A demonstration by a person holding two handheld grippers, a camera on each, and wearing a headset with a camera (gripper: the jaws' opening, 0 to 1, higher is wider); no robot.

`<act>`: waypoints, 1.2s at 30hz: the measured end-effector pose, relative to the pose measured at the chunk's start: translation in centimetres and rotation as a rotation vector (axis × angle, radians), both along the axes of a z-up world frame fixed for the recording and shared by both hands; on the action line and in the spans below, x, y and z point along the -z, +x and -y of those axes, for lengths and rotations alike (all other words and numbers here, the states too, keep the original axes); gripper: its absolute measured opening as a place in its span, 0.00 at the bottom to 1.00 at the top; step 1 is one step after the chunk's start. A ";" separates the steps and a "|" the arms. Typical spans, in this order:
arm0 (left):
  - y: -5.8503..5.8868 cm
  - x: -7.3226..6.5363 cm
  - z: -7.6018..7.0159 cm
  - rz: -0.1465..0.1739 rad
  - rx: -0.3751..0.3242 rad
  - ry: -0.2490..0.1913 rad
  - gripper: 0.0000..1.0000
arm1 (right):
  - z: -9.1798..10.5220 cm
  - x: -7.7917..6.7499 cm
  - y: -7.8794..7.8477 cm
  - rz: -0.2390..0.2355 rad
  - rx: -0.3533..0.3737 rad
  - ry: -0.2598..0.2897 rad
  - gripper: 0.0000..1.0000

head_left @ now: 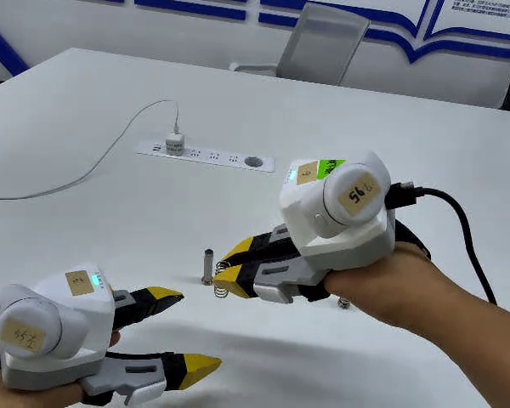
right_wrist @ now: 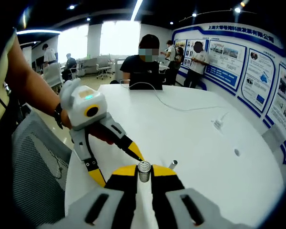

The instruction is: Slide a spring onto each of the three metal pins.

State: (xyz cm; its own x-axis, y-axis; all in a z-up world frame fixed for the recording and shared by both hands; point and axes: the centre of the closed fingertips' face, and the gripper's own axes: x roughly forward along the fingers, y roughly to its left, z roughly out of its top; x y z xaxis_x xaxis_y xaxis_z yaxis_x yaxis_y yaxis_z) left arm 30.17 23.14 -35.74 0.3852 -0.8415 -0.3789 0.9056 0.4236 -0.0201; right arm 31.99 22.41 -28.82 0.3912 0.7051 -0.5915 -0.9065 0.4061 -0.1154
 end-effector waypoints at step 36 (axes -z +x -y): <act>1.0 -0.1 -1.1 0.000 -0.065 -0.026 0.69 | -0.3 -0.2 7.2 0.011 0.164 0.092 0.12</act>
